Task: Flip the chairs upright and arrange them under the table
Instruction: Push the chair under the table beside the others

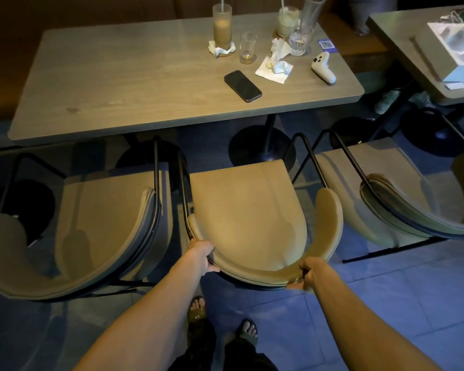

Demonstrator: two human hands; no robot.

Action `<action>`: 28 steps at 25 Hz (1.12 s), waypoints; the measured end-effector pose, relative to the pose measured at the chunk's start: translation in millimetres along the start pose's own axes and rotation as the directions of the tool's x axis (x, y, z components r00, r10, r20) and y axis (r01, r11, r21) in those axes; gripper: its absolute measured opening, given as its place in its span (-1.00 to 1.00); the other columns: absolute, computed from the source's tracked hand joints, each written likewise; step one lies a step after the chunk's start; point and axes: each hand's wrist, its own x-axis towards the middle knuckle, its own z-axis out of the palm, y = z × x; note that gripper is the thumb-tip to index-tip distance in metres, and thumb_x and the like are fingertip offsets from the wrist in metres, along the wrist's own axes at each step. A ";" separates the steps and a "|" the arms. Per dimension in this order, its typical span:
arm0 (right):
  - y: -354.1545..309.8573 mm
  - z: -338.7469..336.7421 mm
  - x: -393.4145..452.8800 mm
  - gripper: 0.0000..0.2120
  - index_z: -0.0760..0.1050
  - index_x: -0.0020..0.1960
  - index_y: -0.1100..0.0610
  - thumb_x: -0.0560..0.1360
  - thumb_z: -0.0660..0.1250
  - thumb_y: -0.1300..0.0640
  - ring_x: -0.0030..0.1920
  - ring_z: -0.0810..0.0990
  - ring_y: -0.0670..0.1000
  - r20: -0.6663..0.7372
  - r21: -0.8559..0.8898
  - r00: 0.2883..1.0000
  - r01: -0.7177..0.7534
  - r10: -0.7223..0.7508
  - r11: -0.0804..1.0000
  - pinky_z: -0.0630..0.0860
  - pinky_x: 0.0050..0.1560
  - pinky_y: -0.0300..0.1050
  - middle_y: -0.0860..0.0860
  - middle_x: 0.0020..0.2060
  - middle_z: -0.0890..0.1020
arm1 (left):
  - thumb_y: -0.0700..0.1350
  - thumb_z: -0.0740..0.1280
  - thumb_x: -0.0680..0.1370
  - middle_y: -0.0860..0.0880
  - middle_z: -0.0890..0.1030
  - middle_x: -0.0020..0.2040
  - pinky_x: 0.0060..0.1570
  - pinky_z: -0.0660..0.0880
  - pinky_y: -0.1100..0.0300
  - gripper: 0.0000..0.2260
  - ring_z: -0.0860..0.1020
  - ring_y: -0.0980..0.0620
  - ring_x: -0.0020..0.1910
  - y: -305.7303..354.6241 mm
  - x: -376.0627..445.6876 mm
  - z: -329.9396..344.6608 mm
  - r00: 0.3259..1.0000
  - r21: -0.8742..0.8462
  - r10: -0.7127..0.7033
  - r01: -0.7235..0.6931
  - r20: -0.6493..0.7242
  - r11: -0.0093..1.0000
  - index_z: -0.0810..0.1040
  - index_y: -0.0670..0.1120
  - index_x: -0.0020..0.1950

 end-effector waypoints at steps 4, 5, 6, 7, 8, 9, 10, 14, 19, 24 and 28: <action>-15.1 26.0 -2.7 -0.85 0.41 0.14 0.30 0.64 0.11 0.29 -0.32 0.63 0.25 0.048 0.008 0.998 0.050 -0.051 0.999 0.32 -0.85 0.03 0.19 -0.36 0.59 | -0.27 0.21 0.64 -0.17 0.30 0.51 0.30 0.40 -0.24 -0.57 0.35 -0.26 0.43 25.6 7.0 -18.8 1.000 -0.022 0.016 -0.017 -0.018 1.000 0.25 -0.15 0.51; -19.4 32.8 -5.1 -0.87 0.41 0.11 0.30 0.64 0.13 0.29 -0.29 0.64 0.24 0.053 0.002 0.997 0.058 -0.058 0.998 0.33 -0.84 0.02 0.20 -0.30 0.61 | -0.27 0.20 0.65 -0.16 0.28 0.52 0.31 0.39 -0.24 -0.56 0.33 -0.25 0.44 32.1 9.0 -23.4 1.000 -0.029 0.022 -0.023 -0.019 0.999 0.24 -0.14 0.52; -23.4 39.8 -6.3 -0.88 0.42 0.09 0.32 0.63 0.14 0.29 -0.24 0.65 0.23 0.060 0.012 0.996 0.058 -0.059 0.998 0.35 -0.83 0.03 0.22 -0.24 0.62 | -0.27 0.20 0.65 -0.14 0.27 0.53 0.32 0.38 -0.24 -0.55 0.31 -0.24 0.45 39.0 11.3 -28.4 0.999 -0.038 0.026 -0.026 -0.022 0.999 0.23 -0.13 0.53; -27.0 47.1 -7.3 -0.86 0.45 0.06 0.35 0.62 0.14 0.31 -0.27 0.65 0.21 0.077 0.030 0.995 0.059 -0.061 0.998 0.35 -0.83 0.02 0.22 -0.24 0.63 | -0.27 0.20 0.65 -0.12 0.25 0.54 0.32 0.38 -0.24 -0.55 0.29 -0.24 0.46 45.8 14.5 -33.3 0.999 -0.047 0.026 -0.027 -0.022 0.999 0.22 -0.12 0.54; -31.1 53.9 -8.7 -0.85 0.46 0.04 0.36 0.62 0.15 0.32 -0.28 0.66 0.20 0.087 0.033 0.994 0.060 -0.062 0.998 0.34 -0.84 0.00 0.24 -0.25 0.64 | -0.27 0.20 0.65 -0.11 0.23 0.55 0.32 0.38 -0.24 -0.55 0.28 -0.23 0.47 52.5 18.5 -37.9 0.999 -0.050 0.025 -0.026 -0.022 0.998 0.22 -0.12 0.54; -35.3 59.5 -9.0 -0.84 0.48 0.09 0.36 0.62 0.15 0.32 -0.19 0.67 0.21 0.095 0.026 0.994 0.056 -0.059 0.998 0.35 -0.83 0.00 0.26 -0.20 0.65 | -0.26 0.20 0.65 -0.11 0.22 0.55 0.32 0.38 -0.24 -0.55 0.27 -0.23 0.47 58.6 21.7 -41.9 0.999 -0.055 0.026 -0.027 -0.025 0.998 0.22 -0.12 0.54; -39.5 63.5 -6.8 -0.77 0.47 0.21 0.36 0.62 0.17 0.31 -0.06 0.66 0.23 0.087 0.006 0.994 0.060 -0.061 0.998 0.36 -0.82 0.01 0.26 -0.11 0.63 | -0.26 0.21 0.65 -0.11 0.23 0.55 0.31 0.39 -0.24 -0.56 0.27 -0.23 0.47 64.1 24.2 -44.8 0.999 -0.064 0.028 -0.030 -0.027 0.998 0.24 -0.13 0.53; -57.8 74.2 5.5 -0.67 0.42 0.37 0.31 0.63 0.16 0.28 -0.30 0.52 0.15 0.057 -0.019 0.995 0.084 -0.083 0.996 0.36 -0.82 -0.04 0.15 -0.27 0.52 | -0.24 0.22 0.65 -0.13 0.31 0.51 0.30 0.41 -0.23 -0.58 0.31 -0.23 0.45 80.8 34.7 -48.5 0.998 -0.063 0.057 -0.059 -0.022 0.996 0.28 -0.10 0.50; -53.7 79.4 20.3 -0.75 0.48 0.25 0.29 0.59 0.22 0.32 -0.34 0.53 0.14 -0.006 0.061 0.996 0.094 -0.094 0.994 0.42 -0.77 -0.07 0.16 -0.28 0.54 | -0.21 0.24 0.64 -0.13 0.39 0.46 0.26 0.45 -0.22 -0.57 0.42 -0.23 0.38 83.9 38.6 -52.7 0.999 -0.058 0.027 -0.026 0.025 0.998 0.29 -0.04 0.51; -46.4 83.7 18.4 -0.81 0.44 0.17 0.28 0.57 0.23 0.34 -0.33 0.53 0.14 -0.044 0.041 0.997 0.064 -0.063 0.997 0.41 -0.77 -0.10 0.17 -0.29 0.52 | -0.21 0.23 0.64 -0.15 0.45 0.40 0.24 0.48 -0.19 -0.59 0.48 -0.22 0.32 77.6 37.1 -57.8 1.000 -0.064 0.018 -0.016 0.025 0.998 0.28 -0.05 0.49; -39.8 80.2 18.0 -0.83 0.44 0.14 0.30 0.55 0.22 0.37 -0.34 0.52 0.14 -0.068 -0.002 0.996 0.063 -0.063 0.998 0.41 -0.77 -0.11 0.19 -0.29 0.52 | -0.20 0.23 0.64 -0.17 0.48 0.36 0.22 0.50 -0.19 -0.59 0.51 -0.24 0.28 69.5 35.8 -57.9 1.000 -0.036 0.000 0.001 0.028 0.999 0.27 -0.06 0.48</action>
